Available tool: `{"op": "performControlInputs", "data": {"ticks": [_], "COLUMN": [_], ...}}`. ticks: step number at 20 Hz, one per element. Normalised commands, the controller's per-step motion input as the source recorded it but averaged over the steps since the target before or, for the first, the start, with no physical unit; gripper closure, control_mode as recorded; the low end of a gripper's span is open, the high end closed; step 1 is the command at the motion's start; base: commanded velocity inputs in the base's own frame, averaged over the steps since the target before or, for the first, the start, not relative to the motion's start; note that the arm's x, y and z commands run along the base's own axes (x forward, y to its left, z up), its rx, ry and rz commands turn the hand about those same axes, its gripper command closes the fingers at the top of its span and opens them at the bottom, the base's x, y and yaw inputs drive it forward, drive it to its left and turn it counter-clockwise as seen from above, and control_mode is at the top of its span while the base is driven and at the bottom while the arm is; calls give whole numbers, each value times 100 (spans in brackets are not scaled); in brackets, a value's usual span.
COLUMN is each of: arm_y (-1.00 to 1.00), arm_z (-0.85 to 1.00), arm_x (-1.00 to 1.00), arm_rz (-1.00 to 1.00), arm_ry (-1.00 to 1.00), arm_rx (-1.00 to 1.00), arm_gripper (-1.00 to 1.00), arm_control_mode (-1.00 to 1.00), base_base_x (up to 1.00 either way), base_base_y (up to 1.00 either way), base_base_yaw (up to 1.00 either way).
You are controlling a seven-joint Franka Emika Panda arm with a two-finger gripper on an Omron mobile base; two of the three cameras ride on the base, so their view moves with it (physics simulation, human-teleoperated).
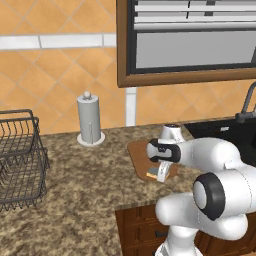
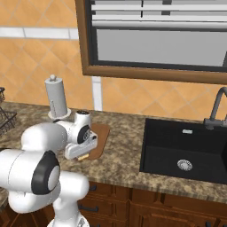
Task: Pick up the sponge from the counter and clean the cutting board by briefly scrubbing or pressing down on the cutting board. Once finished, release the sponge.
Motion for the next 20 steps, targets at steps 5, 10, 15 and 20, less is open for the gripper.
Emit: {"op": "performControlInputs", "data": {"ticks": [5,10,15,20], "arm_y": [-51,11,11,-1], "arm_z": [0,0,0,0], "arm_x": [18,75,82,82], "arm_rz": [-7,0,-1,-5], "arm_ry": [0,0,0,-2], "arm_rx": [0,0,0,0], "arm_gripper": [100,100,100,100], "arm_control_mode": [-100,-100,-100,-100], "base_base_x": [0,0,0,0], "base_base_y": [0,0,0,0], "base_base_yaw": [0,0,0,0]}}
